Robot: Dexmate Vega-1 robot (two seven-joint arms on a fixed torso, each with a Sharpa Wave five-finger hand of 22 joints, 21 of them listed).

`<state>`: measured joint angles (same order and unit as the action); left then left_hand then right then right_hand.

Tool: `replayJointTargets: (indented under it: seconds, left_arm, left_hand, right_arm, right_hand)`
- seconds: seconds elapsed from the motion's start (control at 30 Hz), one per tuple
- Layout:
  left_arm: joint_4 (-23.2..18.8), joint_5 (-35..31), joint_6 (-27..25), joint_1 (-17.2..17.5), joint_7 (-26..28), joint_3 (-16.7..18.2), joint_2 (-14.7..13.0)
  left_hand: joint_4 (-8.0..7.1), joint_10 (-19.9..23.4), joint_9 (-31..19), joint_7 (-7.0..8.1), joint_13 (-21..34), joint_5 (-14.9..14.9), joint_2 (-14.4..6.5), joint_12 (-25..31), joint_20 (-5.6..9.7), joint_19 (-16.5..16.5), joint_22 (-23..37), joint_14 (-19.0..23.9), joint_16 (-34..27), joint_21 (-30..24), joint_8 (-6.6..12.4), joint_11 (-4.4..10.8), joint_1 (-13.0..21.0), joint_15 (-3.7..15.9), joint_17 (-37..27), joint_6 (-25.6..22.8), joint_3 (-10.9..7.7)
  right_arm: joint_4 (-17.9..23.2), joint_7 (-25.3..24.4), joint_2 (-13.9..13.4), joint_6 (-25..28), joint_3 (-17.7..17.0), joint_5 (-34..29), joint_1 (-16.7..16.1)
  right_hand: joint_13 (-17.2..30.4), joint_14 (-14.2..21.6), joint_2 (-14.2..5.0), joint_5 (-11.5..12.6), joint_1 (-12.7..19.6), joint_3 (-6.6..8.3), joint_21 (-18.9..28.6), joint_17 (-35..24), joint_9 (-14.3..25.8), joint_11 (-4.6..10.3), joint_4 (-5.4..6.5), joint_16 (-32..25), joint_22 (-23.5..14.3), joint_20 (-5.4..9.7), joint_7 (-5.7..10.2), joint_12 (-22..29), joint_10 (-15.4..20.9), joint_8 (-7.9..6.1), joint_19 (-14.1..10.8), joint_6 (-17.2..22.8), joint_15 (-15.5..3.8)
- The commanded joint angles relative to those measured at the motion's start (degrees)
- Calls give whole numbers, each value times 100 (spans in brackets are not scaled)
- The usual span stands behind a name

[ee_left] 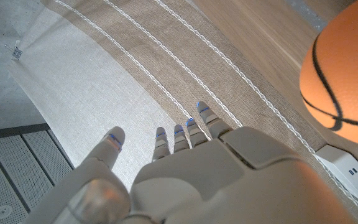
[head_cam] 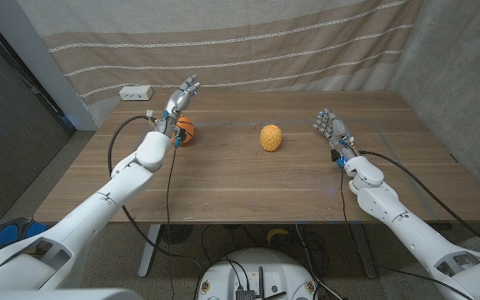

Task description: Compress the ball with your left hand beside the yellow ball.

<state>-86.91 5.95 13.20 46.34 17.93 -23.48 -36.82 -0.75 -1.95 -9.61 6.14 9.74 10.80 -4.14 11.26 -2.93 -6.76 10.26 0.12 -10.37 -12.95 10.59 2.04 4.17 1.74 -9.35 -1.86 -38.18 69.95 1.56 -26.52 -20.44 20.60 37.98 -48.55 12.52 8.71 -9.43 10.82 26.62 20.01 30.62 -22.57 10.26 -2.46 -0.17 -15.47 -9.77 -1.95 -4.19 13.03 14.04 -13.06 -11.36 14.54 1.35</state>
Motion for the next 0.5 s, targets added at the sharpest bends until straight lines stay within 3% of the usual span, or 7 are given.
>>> replayJointTargets:
  seconds: [0.03, 0.5]
  left_arm:
    - [-430, -711, -605, 106, 506, 14, -230]
    - [-1002, -1270, -1491, 328, 969, 84, -422]
  left_hand:
    - [56, 14, -14, 42, 22, -8, 40, 9, 5, -40, 20, 0, 10, -15, 0, 26, 32, 23, -18, -28, -5]
    - [167, 30, -15, 71, 22, -25, 73, -1, 19, -51, 19, 6, 17, 0, -16, 49, 52, 43, -19, -27, 15]
  right_arm:
    - [-59, 27, 35, -19, 24, -8, 44]
    - [-151, 80, 74, -49, 47, -16, 110]
  right_hand:
    - [-6, 37, 5, 3, 76, 20, -30, -8, 26, -4, -38, -34, -5, 10, -11, 1, 33, 12, -64, 59, 15]
    - [-10, 37, -7, 8, 68, 34, -65, 0, 29, 2, -83, -35, -7, 3, -10, -11, 42, 39, -77, 74, 17]
